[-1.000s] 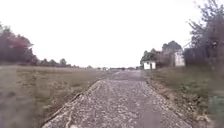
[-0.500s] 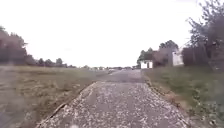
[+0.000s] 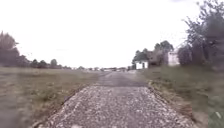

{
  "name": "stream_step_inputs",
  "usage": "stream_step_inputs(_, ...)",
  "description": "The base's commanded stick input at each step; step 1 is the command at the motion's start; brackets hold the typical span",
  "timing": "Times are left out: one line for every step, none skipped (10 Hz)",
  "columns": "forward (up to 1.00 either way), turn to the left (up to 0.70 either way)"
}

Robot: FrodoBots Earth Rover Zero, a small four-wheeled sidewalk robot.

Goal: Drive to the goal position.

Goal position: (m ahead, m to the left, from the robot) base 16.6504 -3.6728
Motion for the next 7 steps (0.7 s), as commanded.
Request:
stream_step_inputs(1.0, 0.0)
stream_step_inputs(1.0, 0.0)
stream_step_inputs(1.0, 0.0)
stream_step_inputs(1.0, 0.0)
stream_step_inputs(1.0, 0.0)
stream_step_inputs(1.0, 0.0)
stream_step_inputs(1.0, 0.0)
